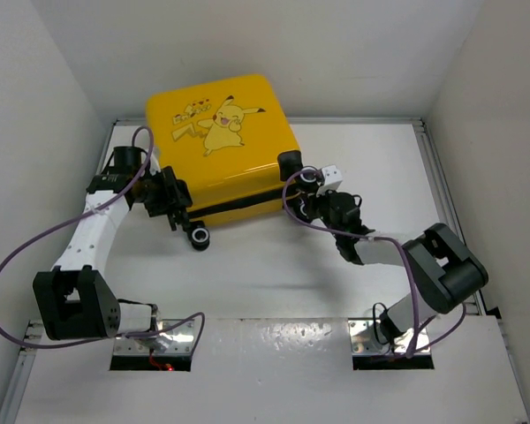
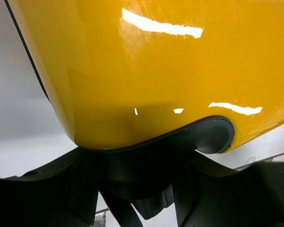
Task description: Pack the luggage
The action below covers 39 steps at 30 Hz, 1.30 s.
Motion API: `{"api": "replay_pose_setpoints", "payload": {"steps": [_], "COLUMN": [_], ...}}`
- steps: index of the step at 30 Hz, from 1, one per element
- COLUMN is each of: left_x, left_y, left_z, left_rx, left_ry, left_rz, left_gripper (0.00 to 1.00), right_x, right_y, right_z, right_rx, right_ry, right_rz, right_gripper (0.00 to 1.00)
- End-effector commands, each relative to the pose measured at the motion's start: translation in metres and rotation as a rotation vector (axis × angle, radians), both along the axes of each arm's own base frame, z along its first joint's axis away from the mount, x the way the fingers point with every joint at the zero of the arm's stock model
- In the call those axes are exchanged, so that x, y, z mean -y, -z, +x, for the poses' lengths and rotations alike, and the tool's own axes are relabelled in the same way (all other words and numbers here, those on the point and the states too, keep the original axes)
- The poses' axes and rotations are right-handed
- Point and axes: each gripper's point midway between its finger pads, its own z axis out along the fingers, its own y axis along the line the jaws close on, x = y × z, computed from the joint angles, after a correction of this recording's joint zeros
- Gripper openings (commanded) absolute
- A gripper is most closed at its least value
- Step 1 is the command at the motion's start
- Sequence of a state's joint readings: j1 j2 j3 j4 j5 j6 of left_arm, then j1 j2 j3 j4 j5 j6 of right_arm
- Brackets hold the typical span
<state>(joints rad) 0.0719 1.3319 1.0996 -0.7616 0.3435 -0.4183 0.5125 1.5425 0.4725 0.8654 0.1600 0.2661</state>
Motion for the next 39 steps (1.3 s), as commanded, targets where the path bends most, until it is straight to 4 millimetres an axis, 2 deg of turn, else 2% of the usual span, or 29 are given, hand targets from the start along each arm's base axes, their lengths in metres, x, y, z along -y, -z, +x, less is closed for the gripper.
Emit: {"api": "replay_pose_setpoints", "payload": {"steps": [1, 3, 5, 6, 11, 15, 16, 18, 19, 20, 21, 22, 23, 26, 27, 28, 30, 31, 32, 33, 34, 35, 37, 38, 39], "left_x": [-0.104, -0.111, -0.113, -0.121, -0.126, -0.123, -0.123, -0.117, -0.116, -0.112, -0.11, -0.11, -0.109, -0.115, -0.117, -0.121, -0.126, -0.13, -0.132, -0.132, -0.135, -0.139, -0.143, -0.144, -0.148], "left_y": [0.044, 0.044, 0.041, 0.043, 0.041, 0.05, 0.053, 0.052, 0.054, 0.053, 0.053, 0.052, 0.053, 0.048, 0.051, 0.049, 0.049, 0.049, 0.046, 0.045, 0.041, 0.046, 0.042, 0.048, 0.048], "left_z": [-0.008, -0.009, -0.007, -0.009, 0.0, 0.004, 0.004, 0.008, 0.012, 0.015, 0.015, 0.018, 0.021, 0.026, 0.025, 0.027, 0.032, 0.034, 0.04, 0.043, 0.051, 0.053, 0.065, 0.068, 0.071], "left_rx": [-0.16, -0.161, -0.151, -0.166, -0.132, -0.136, -0.148, -0.133, -0.125, -0.111, -0.108, -0.096, -0.089, -0.062, -0.075, -0.067, -0.067, -0.074, -0.061, -0.045, -0.032, -0.051, -0.036, -0.052, -0.055], "left_ry": [-0.403, -0.408, -0.403, -0.424, -0.421, -0.399, -0.396, -0.368, -0.354, -0.343, -0.319, -0.313, -0.302, -0.291, -0.284, -0.287, -0.295, -0.294, -0.307, -0.313, -0.318, -0.324, -0.34, -0.334, -0.353], "left_rz": [0.305, 0.358, 0.39, 0.432, 0.494, 0.524, 0.525, 0.539, 0.532, 0.532, 0.553, 0.558, 0.578, 0.633, 0.649, 0.673, 0.701, 0.72, 0.73, 0.728, 0.742, 0.744, 0.741, 0.743, 0.738], "left_gripper": [0.0, 0.0, 0.0, 0.0, 0.0, 0.0, 0.0, 0.0, 0.0, 0.0, 0.0, 0.0, 0.0, 0.0, 0.0, 0.0, 0.0, 0.0, 0.0, 0.0, 0.0, 0.0, 0.0, 0.0, 0.0], "right_x": [0.053, 0.064, 0.068, 0.076, 0.096, 0.092, 0.092, 0.093, 0.092, 0.092, 0.093, 0.09, 0.09, 0.091, 0.091, 0.094, 0.094, 0.099, 0.098, 0.099, 0.102, 0.1, 0.097, 0.092, 0.089], "right_y": [0.013, 0.012, 0.014, 0.015, 0.021, 0.02, 0.014, 0.014, 0.007, 0.006, 0.017, 0.002, 0.001, 0.0, -0.008, 0.004, -0.016, -0.005, -0.007, -0.024, -0.018, -0.011, -0.019, -0.027, -0.022], "right_z": [0.024, 0.03, 0.031, 0.033, 0.045, 0.061, 0.072, 0.079, 0.095, 0.099, 0.102, 0.115, 0.12, 0.14, 0.148, 0.152, 0.169, 0.175, 0.18, 0.194, 0.199, 0.204, 0.219, 0.227, 0.23], "right_rx": [-0.015, -0.012, -0.014, -0.019, -0.036, -0.022, -0.01, -0.007, 0.016, 0.022, 0.001, 0.04, 0.048, 0.084, 0.116, 0.103, 0.176, 0.165, 0.179, 0.223, 0.217, 0.218, 0.241, 0.269, 0.267], "right_ry": [0.197, 0.221, 0.227, 0.246, 0.289, 0.266, 0.274, 0.275, 0.269, 0.27, 0.27, 0.257, 0.254, 0.249, 0.249, 0.253, 0.257, 0.264, 0.265, 0.275, 0.279, 0.271, 0.262, 0.239, 0.231], "right_rz": [-0.059, -0.057, -0.061, -0.059, -0.059, -0.056, -0.043, -0.053, -0.037, -0.034, -0.04, -0.022, -0.028, -0.046, -0.056, -0.072, -0.072, -0.086, -0.081, -0.067, -0.07, -0.064, -0.029, -0.011, -0.005], "right_gripper": [0.0, 0.0, 0.0, 0.0, 0.0, 0.0, 0.0, 0.0, 0.0, 0.0, 0.0, 0.0, 0.0, 0.0, 0.0, 0.0, 0.0, 0.0, 0.0, 0.0, 0.0, 0.0, 0.0, 0.0, 0.0]}}
